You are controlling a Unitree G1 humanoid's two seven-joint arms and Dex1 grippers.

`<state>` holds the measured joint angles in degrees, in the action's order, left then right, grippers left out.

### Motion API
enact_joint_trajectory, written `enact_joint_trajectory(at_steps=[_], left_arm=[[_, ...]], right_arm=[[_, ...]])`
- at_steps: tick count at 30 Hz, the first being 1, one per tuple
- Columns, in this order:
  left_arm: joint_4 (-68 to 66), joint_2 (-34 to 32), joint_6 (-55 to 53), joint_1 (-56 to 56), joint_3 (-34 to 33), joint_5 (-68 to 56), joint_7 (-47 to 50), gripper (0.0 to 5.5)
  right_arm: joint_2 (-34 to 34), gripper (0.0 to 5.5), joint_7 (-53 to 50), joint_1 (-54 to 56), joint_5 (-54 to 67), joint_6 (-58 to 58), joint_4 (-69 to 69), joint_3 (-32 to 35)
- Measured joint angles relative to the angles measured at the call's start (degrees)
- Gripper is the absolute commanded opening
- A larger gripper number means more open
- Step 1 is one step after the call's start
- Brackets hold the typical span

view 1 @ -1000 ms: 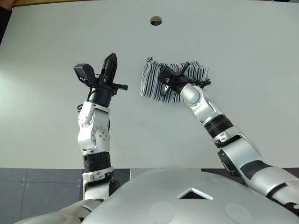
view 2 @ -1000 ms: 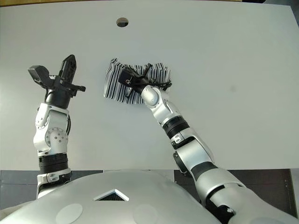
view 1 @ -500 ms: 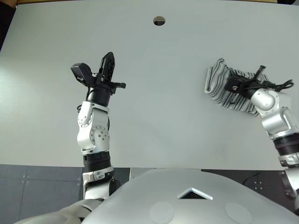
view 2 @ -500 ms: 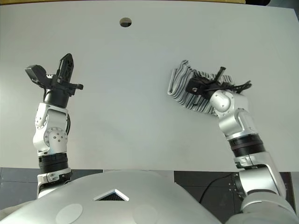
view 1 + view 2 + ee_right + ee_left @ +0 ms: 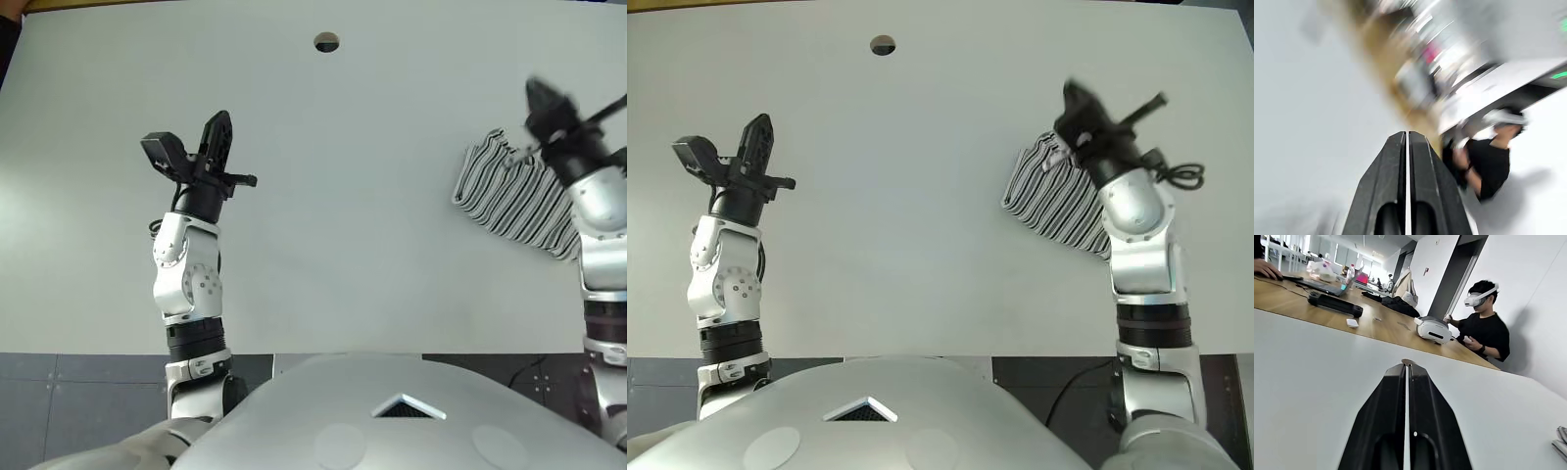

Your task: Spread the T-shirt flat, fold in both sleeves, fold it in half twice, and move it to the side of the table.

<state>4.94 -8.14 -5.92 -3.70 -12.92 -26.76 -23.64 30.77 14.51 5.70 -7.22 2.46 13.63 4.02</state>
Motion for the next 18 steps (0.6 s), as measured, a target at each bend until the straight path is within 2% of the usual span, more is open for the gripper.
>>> enact_joint_trajectory(at_steps=[3,7,12,18], left_arm=[[0.29,-1.66,2.55,-0.52,-0.24,3.45,0.34,0.14],[2.09,-2.66,9.23,-5.51,0.90,10.83,1.59,0.14],[7.41,-3.51,19.18,-14.30,-1.75,15.81,3.71,0.14],[7.87,-3.37,34.98,-18.75,-0.42,21.89,4.04,0.14]], right_arm=[[-4.79,0.10,-3.79,-2.75,4.19,3.94,10.00,4.29],[-12.35,0.10,-7.00,-17.16,4.75,11.38,19.49,4.26],[-16.91,0.10,-9.24,-33.18,4.02,20.11,14.28,7.83],[-21.47,0.10,-11.09,-39.87,5.56,27.36,7.71,8.87]])
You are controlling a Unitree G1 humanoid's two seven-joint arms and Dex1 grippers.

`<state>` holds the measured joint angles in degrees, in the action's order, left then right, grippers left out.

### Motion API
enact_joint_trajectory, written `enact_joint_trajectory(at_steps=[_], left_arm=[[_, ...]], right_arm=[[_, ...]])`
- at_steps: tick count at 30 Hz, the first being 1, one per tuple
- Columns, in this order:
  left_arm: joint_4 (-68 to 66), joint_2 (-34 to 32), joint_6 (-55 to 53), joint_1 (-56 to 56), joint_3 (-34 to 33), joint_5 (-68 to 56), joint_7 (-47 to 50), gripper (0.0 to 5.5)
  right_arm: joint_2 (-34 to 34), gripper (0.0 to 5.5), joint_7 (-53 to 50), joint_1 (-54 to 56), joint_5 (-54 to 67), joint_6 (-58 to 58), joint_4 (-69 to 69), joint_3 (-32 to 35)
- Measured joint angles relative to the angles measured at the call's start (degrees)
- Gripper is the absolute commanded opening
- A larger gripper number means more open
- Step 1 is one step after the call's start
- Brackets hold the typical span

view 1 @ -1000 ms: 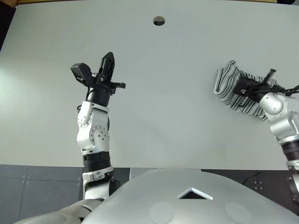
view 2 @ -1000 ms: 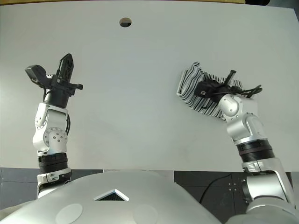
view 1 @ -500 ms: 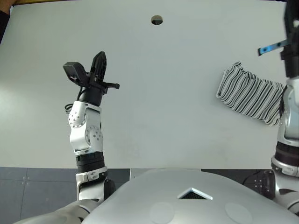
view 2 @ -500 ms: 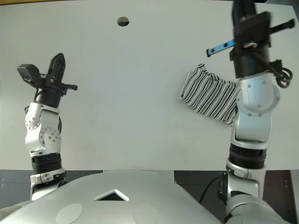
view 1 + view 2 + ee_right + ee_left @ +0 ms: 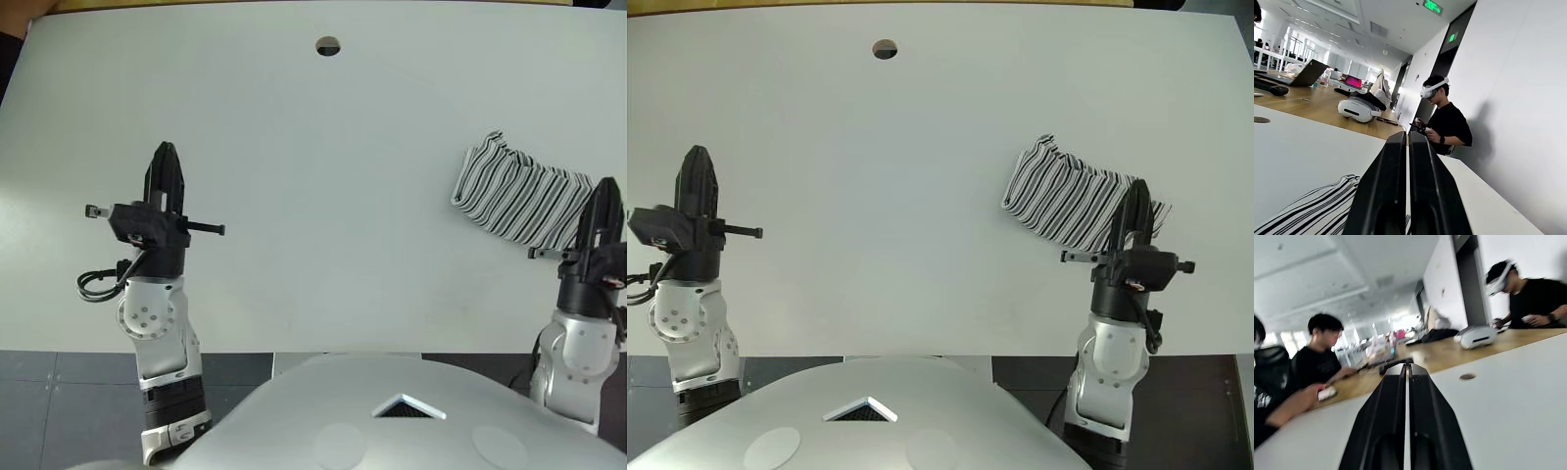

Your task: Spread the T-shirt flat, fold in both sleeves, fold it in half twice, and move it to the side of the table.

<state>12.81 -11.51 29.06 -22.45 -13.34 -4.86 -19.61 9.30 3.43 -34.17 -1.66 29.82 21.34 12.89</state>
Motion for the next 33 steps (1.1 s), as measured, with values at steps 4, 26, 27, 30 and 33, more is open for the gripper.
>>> enact_joint_trajectory(at_steps=[4,26,27,30,33], left_arm=[[-1.45,0.10,2.46,-1.74,-0.02,-1.67,0.22,0.14],[3.93,0.44,11.95,-18.76,0.11,-2.45,-0.68,0.14],[3.93,0.47,11.96,-18.65,0.12,-1.80,-0.24,0.14],[3.77,0.39,12.05,-17.92,0.14,-0.94,0.12,0.14],[2.88,-0.14,12.63,-17.13,-0.14,0.29,0.34,0.14]], right_arm=[[-1.92,0.10,-1.54,-2.14,-1.58,4.81,-1.27,0.94],[-4.23,0.10,-1.64,-17.41,-2.71,23.39,-3.93,4.08],[-4.24,0.10,-1.64,-17.41,-2.69,23.47,-3.95,4.08],[-4.49,0.10,-1.65,-17.41,-2.67,23.76,-4.17,4.08],[-5.54,0.10,-1.69,-18.20,-2.61,24.04,-4.46,3.85]])
